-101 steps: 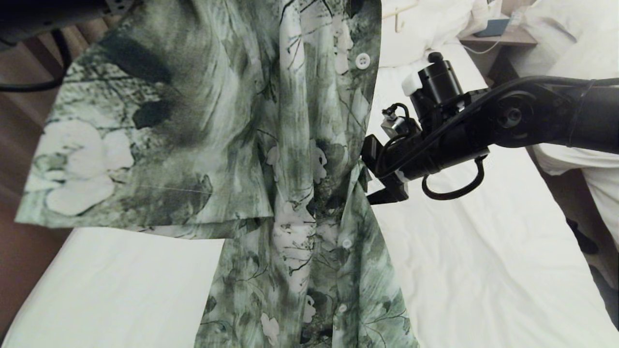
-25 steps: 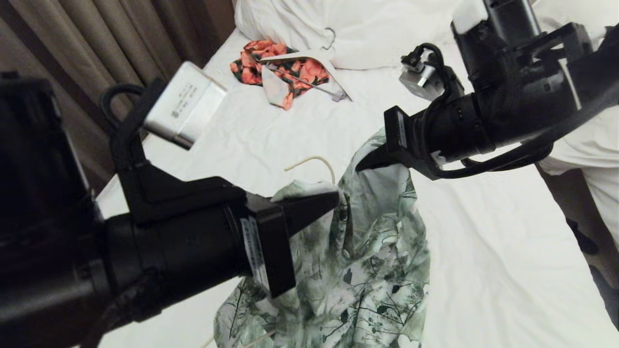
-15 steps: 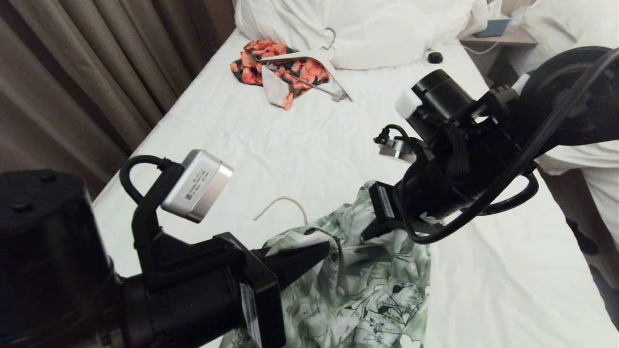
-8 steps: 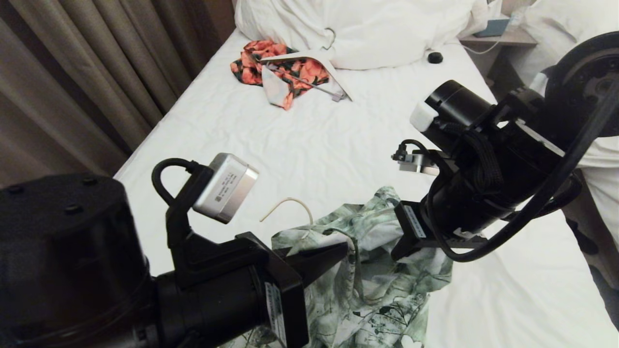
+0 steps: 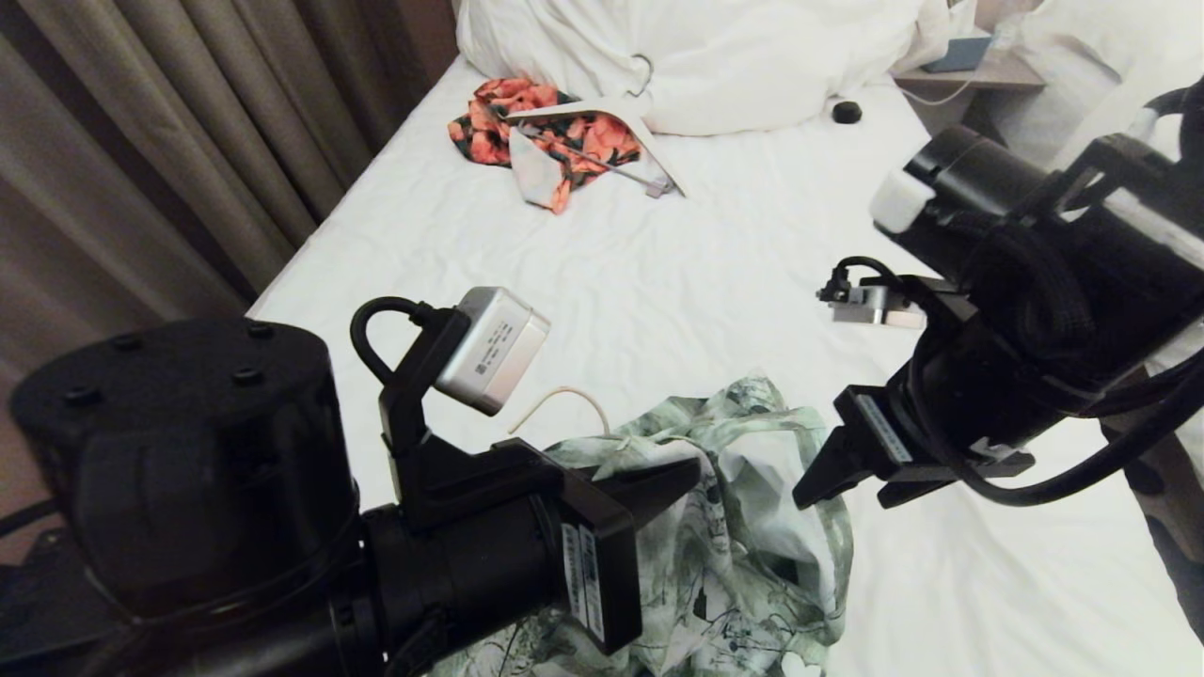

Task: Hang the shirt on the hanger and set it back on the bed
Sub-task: Hook the other side of the shirt onto the hanger, then take the clothes hanger out of the clothes

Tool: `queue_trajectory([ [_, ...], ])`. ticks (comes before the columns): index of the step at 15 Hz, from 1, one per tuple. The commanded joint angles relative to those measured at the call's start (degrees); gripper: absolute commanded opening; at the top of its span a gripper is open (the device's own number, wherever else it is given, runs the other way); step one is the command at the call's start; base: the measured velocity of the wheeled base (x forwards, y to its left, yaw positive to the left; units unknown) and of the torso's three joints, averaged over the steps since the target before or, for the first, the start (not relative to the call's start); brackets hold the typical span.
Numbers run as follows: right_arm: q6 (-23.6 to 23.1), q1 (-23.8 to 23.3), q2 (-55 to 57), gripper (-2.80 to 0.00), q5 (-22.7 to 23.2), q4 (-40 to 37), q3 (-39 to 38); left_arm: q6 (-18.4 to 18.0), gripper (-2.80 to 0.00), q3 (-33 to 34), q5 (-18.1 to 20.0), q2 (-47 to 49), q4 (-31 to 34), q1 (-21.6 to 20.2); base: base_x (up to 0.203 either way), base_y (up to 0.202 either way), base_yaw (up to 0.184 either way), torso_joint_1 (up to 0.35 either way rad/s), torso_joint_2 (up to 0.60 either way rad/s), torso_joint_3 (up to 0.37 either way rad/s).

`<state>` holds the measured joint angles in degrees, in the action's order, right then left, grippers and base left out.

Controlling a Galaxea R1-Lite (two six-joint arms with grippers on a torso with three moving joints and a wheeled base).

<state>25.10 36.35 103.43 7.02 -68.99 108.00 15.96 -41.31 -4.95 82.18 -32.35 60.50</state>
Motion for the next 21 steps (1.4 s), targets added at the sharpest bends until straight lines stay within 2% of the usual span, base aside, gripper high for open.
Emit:
queue_trajectory([
  [1,-0.69,-2.60,-3.05,0.00,0.04,-0.60,0.02,0.13,-2.80,0.00,-0.06,1.09,-0.17,-0.03,0.000,0.000,0.000,0.000,0.00,0.000],
  [4,-2.52,-4.97,-4.54,0.00,0.45,-0.27,0.53,0.13,-2.80,0.01,-0.06,2.42,-0.97,-0.03,0.000,0.000,0.000,0.000,0.00,0.000],
  [5,-3.28,-4.95,-4.46,-2.80,1.13,0.05,0.55,0.13,-2.80,0.01,-0.06,2.63,-1.47,-0.03,0.000,0.000,0.000,0.000,0.00,0.000],
  [9,-4.26,-4.19,-1.96,-2.80,4.44,9.23,0.56,0.13,-2.80,-0.08,-0.06,2.72,-1.66,0.05,0.000,0.000,0.000,0.000,0.00,0.000],
  [16,-4.68,5.75,5.49,-2.80,2.91,19.67,5.37,0.58,-2.80,0.09,-0.15,3.15,-1.57,2.42,0.000,0.000,0.000,0.000,0.00,0.000],
  [17,-5.95,6.80,5.94,0.00,1.73,21.37,5.38,0.83,-2.80,0.09,-0.15,3.36,-1.57,2.55,0.000,0.000,0.000,0.000,0.00,0.000],
  [21,-8.00,9.48,8.07,0.00,1.42,26.80,5.29,1.36,-2.80,0.00,-0.15,4.21,-1.66,2.69,0.000,0.000,0.000,0.000,0.00,0.000],
])
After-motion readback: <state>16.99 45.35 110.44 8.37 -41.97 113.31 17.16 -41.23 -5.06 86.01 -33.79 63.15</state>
